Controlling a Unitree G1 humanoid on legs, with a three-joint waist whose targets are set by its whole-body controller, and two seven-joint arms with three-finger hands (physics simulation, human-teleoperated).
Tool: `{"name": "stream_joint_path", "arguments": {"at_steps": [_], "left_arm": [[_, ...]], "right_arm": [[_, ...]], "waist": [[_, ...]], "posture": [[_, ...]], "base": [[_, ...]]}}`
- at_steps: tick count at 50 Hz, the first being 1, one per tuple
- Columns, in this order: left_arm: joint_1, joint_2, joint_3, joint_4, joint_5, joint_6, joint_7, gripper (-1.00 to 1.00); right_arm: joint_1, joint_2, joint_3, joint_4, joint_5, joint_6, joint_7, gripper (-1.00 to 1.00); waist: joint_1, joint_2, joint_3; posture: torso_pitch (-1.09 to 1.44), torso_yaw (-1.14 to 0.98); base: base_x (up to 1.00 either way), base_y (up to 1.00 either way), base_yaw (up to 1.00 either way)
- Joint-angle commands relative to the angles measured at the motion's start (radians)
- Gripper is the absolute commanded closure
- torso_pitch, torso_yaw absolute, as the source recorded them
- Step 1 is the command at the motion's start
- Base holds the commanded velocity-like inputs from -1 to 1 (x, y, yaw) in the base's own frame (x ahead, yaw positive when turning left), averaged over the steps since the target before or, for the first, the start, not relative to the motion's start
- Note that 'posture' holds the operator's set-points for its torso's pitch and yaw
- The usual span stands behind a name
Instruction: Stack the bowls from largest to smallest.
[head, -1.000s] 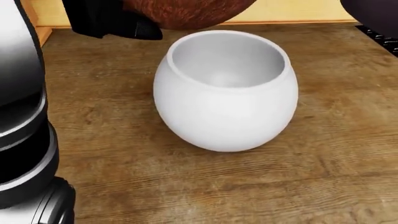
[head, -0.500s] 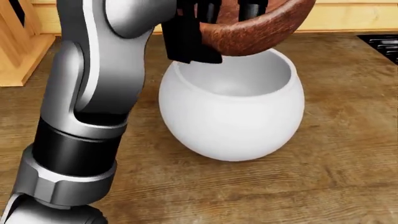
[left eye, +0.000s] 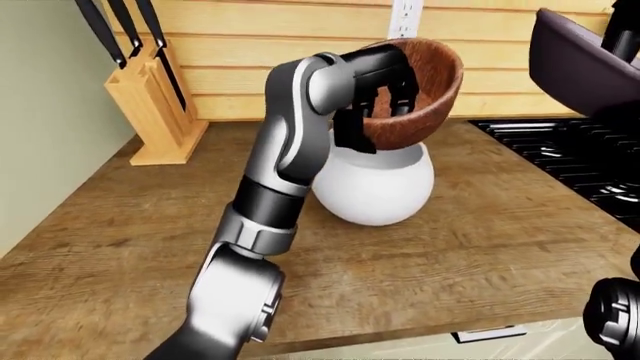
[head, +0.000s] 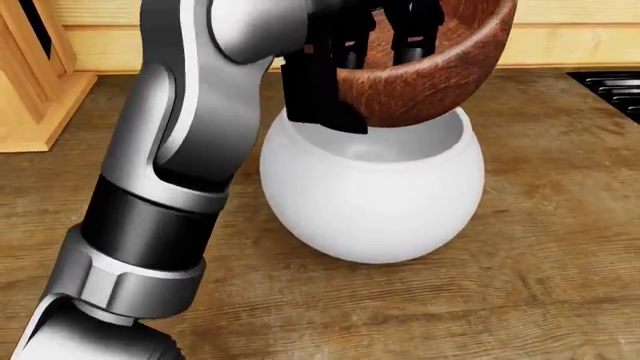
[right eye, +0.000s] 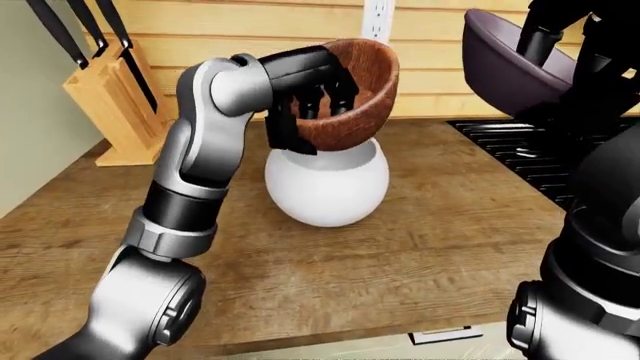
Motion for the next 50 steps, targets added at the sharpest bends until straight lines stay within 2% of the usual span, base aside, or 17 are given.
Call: {"name": "stream_joint_path", "arguments": {"at_steps": [1, 5, 19, 21, 24, 30, 36, 42, 44, 48, 50], "left_arm": [[-0.037, 0.012, 0.022, -0.013, 0.005, -0.019, 0.048, 1.0], [-0.042, 0.003, 0.021, 0.01, 0.014, -0.006, 0.056, 1.0], [-0.027, 0.007, 0.014, 0.094, 0.037, -0.019, 0.079, 1.0], [-0.021, 0.006, 0.013, 0.087, 0.041, -0.02, 0.076, 0.9], [-0.006, 0.001, 0.011, 0.091, 0.045, -0.033, 0.088, 0.54], [0.001, -0.008, 0.013, 0.123, 0.041, -0.059, 0.123, 0.31], [0.014, -0.012, 0.011, 0.155, 0.038, -0.084, 0.175, 0.33], [0.022, -0.019, 0.007, 0.095, 0.04, -0.067, 0.127, 0.32], [0.028, -0.023, 0.004, 0.06, 0.044, -0.053, 0.101, 0.22], [0.018, -0.023, 0.007, 0.014, 0.046, -0.03, 0.06, 0.2], [0.01, -0.022, 0.011, -0.004, 0.043, -0.021, 0.042, 0.12]], "right_arm": [[-0.032, -0.02, -0.013, -0.013, -0.005, -0.002, -0.032, 1.0], [-0.044, -0.013, 0.001, -0.005, -0.008, -0.003, -0.044, 1.0], [-0.016, 0.007, -0.004, -0.018, -0.003, -0.011, -0.055, 1.0], [-0.012, 0.011, -0.004, -0.018, -0.002, -0.012, -0.06, 1.0], [-0.008, 0.01, -0.008, -0.025, 0.0, -0.011, -0.057, 1.0], [0.019, 0.012, -0.019, -0.03, 0.013, -0.013, -0.073, 1.0], [0.028, 0.012, -0.018, -0.036, 0.017, -0.009, -0.079, 1.0], [0.029, 0.009, -0.019, -0.036, 0.02, -0.006, -0.079, 1.0], [0.027, 0.008, -0.018, -0.034, 0.02, -0.005, -0.078, 1.0], [0.018, 0.005, -0.014, -0.031, 0.019, -0.002, -0.073, 1.0], [0.011, 0.008, -0.008, -0.029, 0.015, -0.001, -0.072, 1.0]], "waist": [[0.001, -0.01, -0.018], [-0.002, -0.009, -0.021], [-0.002, -0.011, -0.03], [-0.002, -0.01, -0.032], [-0.004, -0.009, -0.033], [-0.004, -0.011, -0.039], [-0.002, -0.012, -0.046], [-0.001, -0.013, -0.048], [-0.001, -0.013, -0.046], [-0.001, -0.013, -0.042], [-0.001, -0.012, -0.04]], "posture": [[-0.32, 0.0], [-0.32, 0.0], [-0.32, 0.0], [-0.32, 0.0], [-0.32, 0.0], [-0.32, 0.0], [-0.32, 0.0], [-0.32, 0.0], [-0.32, 0.0], [-0.32, 0.0], [-0.32, 0.0]], "base": [[0.0, 0.0, 0.0], [0.0, 0.0, 0.0], [0.0, 0.0, 0.0], [0.0, 0.0, 0.0], [0.0, 0.0, 0.0], [0.0, 0.0, 0.0], [0.0, 0.0, 0.0], [0.0, 0.0, 0.0], [0.0, 0.0, 0.0], [0.0, 0.0, 0.0], [0.0, 0.0, 0.0]]}}
